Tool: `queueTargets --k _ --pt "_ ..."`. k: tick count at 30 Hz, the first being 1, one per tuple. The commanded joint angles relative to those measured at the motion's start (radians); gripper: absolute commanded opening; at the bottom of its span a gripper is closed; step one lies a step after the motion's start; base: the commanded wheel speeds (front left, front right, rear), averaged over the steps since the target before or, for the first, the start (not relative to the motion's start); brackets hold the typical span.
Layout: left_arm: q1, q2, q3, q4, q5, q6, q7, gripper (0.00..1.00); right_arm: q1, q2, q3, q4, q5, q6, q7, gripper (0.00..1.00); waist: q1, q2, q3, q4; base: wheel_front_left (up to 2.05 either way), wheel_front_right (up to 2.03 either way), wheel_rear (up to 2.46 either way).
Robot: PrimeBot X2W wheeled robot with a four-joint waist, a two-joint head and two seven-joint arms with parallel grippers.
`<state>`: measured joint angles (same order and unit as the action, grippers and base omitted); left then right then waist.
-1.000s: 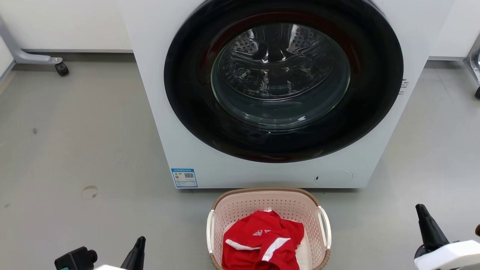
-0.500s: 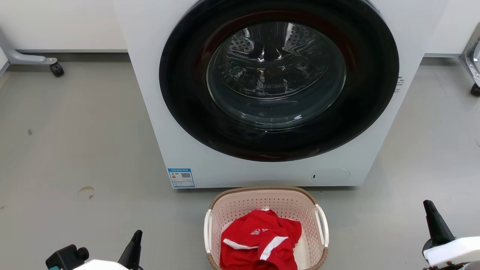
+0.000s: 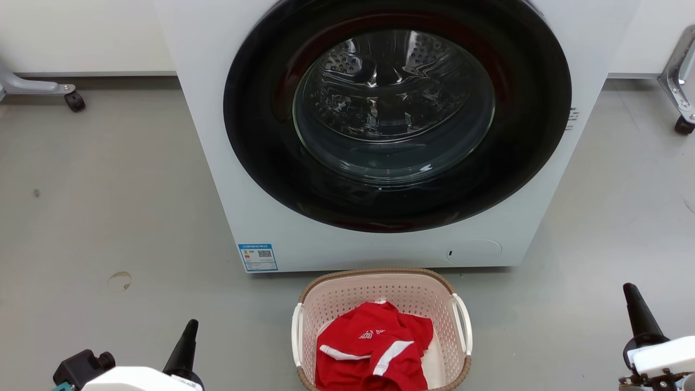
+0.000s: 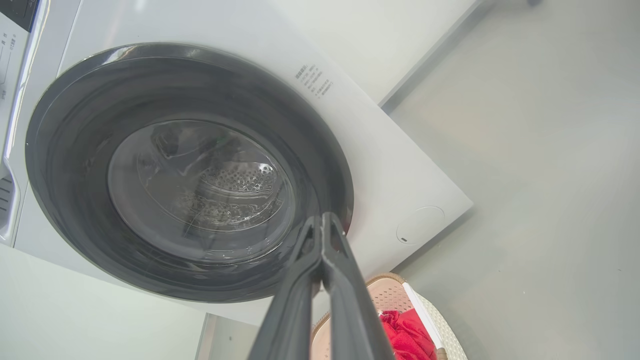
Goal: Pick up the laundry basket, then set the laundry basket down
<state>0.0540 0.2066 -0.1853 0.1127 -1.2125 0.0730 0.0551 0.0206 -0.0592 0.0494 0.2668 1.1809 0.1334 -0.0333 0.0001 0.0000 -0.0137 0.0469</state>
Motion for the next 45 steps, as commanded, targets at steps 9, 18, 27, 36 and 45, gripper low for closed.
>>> queueTargets --k 9,18,27,36,45 --pt "-0.074 -0.02 0.077 0.007 -0.081 -0.046 0.01 0.0 -0.073 -0.021 -0.026 -0.023 0.088 -0.002 0.03 0.0 -0.0001 0.0 0.003 -0.008 0.0 0.0 0.0" --pt "-0.093 -0.048 0.122 0.034 -0.152 -0.08 0.018 0.0 -0.084 -0.016 -0.054 -0.023 0.163 -0.002 0.053 0.0 -0.0001 0.0 0.006 -0.017 0.0 0.0 0.0" --pt "-0.112 -0.075 0.167 0.061 -0.222 -0.114 0.026 0.0 -0.096 -0.011 -0.081 -0.023 0.238 -0.002 0.077 0.0 -0.0001 0.0 0.009 -0.025 0.0 0.0 0.0" --pt "-0.128 -0.099 0.207 0.085 -0.284 -0.144 0.034 0.0 -0.107 -0.007 -0.106 -0.023 0.305 -0.002 0.098 0.0 -0.0001 0.0 0.012 -0.032 0.0 0.0 0.0" --pt "-0.149 -0.13 0.258 0.115 -0.362 -0.182 0.043 0.0 -0.12 -0.001 -0.137 -0.023 0.388 -0.003 0.124 0.0 -0.0001 0.0 0.015 -0.042 0.0 0.0 0.0"
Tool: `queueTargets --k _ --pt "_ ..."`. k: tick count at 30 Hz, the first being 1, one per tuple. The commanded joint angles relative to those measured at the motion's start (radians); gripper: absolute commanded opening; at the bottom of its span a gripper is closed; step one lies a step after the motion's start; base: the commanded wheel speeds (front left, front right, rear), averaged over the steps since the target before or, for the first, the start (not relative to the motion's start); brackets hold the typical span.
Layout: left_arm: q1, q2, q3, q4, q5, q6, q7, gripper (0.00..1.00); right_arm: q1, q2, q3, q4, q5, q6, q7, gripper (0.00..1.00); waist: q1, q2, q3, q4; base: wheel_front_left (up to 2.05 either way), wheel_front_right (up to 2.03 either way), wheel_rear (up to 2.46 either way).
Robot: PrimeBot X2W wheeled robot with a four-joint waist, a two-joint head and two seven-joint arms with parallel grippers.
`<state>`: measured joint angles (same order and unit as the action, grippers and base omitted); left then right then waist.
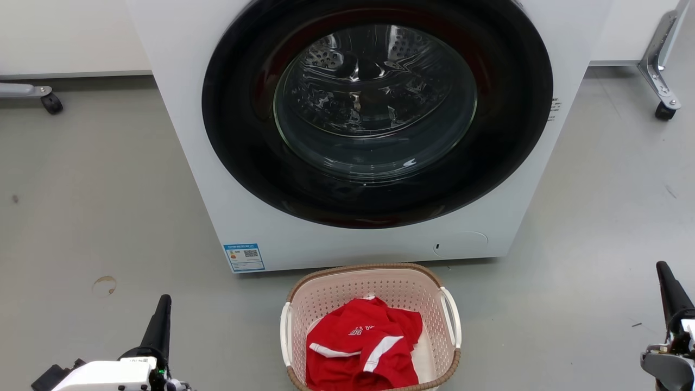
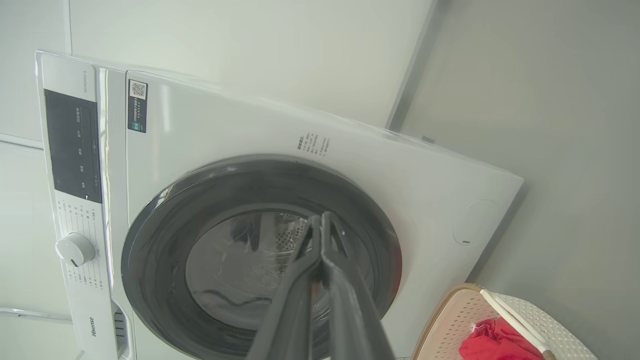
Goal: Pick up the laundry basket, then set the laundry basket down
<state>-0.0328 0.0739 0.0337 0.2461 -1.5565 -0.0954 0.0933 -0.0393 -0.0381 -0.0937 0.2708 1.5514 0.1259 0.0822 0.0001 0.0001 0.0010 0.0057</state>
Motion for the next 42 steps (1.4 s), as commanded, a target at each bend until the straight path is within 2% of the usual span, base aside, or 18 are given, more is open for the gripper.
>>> queueTargets --k 1,6,42 --pt "-0.064 0.0 0.044 -0.015 -0.026 -0.018 0.006 0.0 -0.062 -0.022 0.003 -0.027 0.026 0.005 0.012 0.0 0.0 -0.0001 0.001 -0.001 0.0 0.0 0.0" --pt "-0.074 -0.014 0.068 -0.001 -0.062 -0.035 0.01 0.0 -0.068 -0.019 -0.011 -0.027 0.064 0.005 0.024 0.0 0.0 -0.0001 0.002 -0.006 0.0 0.0 0.0" --pt "-0.075 -0.018 0.073 -0.001 -0.058 -0.035 0.014 0.0 -0.068 -0.016 -0.015 -0.026 0.061 0.005 0.027 0.0 0.0 -0.0001 0.002 -0.006 0.0 0.0 0.0"
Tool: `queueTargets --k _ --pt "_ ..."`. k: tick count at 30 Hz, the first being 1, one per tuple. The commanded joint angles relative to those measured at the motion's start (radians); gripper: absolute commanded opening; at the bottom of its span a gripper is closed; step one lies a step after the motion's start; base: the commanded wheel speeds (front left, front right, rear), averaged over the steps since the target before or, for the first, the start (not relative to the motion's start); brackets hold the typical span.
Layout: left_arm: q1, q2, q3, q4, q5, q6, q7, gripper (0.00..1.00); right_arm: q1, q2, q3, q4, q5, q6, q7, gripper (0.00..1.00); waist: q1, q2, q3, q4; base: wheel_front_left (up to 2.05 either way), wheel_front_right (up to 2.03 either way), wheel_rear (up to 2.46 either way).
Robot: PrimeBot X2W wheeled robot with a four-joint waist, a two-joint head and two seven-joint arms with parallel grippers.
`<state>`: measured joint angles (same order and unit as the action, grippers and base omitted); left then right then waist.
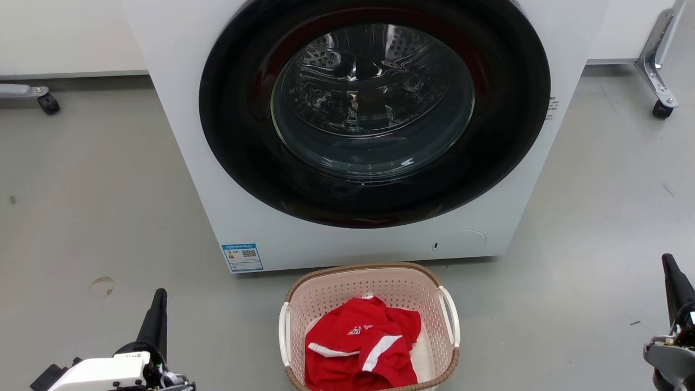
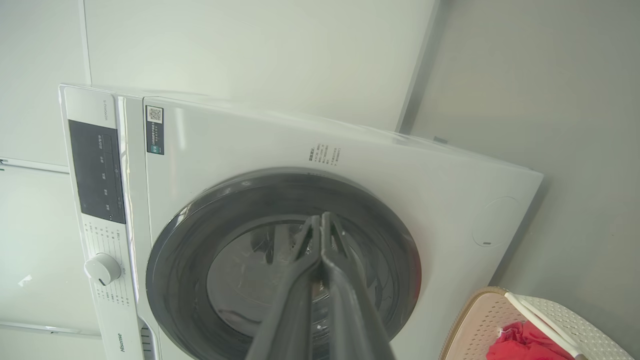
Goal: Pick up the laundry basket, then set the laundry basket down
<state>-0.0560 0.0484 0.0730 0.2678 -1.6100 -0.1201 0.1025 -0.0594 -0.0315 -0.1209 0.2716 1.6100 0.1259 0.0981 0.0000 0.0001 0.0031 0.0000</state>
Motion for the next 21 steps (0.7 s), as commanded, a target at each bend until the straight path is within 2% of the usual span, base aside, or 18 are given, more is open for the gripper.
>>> queueTargets --k 1,21 --pt "-0.051 0.007 0.034 -0.023 -0.004 -0.011 0.005 0.0 -0.048 -0.023 0.012 -0.027 0.002 0.005 0.011 0.0 0.0 -0.0001 0.0 0.0 0.0 0.0 0.0" --pt "-0.052 0.006 0.036 -0.023 -0.003 -0.011 0.007 0.0 -0.048 -0.022 0.01 -0.027 0.001 0.005 0.013 0.0 0.0 -0.0001 0.0 0.0 0.0 0.0 0.0"
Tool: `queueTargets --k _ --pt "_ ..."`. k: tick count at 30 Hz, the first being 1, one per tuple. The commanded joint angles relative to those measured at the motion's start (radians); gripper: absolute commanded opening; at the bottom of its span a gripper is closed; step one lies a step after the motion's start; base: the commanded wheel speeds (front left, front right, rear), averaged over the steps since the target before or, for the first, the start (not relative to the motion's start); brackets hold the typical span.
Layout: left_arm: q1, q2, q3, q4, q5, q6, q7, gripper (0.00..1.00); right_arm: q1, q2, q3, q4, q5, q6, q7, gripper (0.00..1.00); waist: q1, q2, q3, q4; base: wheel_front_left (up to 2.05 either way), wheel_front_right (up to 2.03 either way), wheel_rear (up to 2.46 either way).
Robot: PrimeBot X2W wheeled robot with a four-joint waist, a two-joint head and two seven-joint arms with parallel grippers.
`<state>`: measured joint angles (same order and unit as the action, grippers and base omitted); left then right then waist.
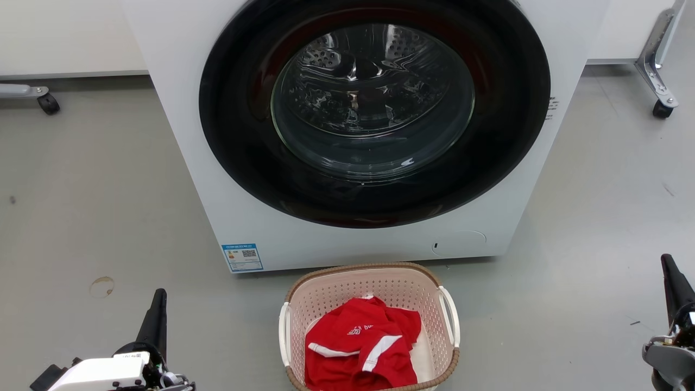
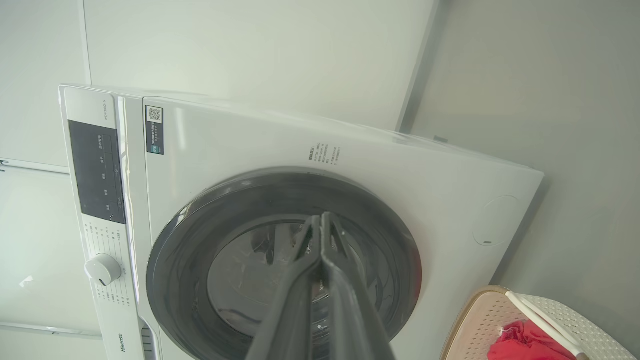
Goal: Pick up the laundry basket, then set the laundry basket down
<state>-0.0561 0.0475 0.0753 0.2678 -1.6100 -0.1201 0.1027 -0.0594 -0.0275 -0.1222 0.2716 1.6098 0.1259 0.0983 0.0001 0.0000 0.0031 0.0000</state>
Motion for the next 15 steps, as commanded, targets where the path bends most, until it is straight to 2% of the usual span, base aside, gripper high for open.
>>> queueTargets --k 1,15 --pt "-0.051 0.007 0.034 -0.023 -0.003 -0.011 0.007 0.0 -0.048 -0.026 0.011 -0.027 0.001 0.005 0.013 0.0 0.0 0.0 0.0 0.0 0.0 0.0 0.0" --pt "-0.052 0.006 0.035 -0.023 -0.002 -0.011 0.008 0.0 -0.048 -0.025 0.011 -0.027 0.001 0.005 0.013 0.0 0.0 0.0 0.0 0.0 0.0 0.0 0.0"
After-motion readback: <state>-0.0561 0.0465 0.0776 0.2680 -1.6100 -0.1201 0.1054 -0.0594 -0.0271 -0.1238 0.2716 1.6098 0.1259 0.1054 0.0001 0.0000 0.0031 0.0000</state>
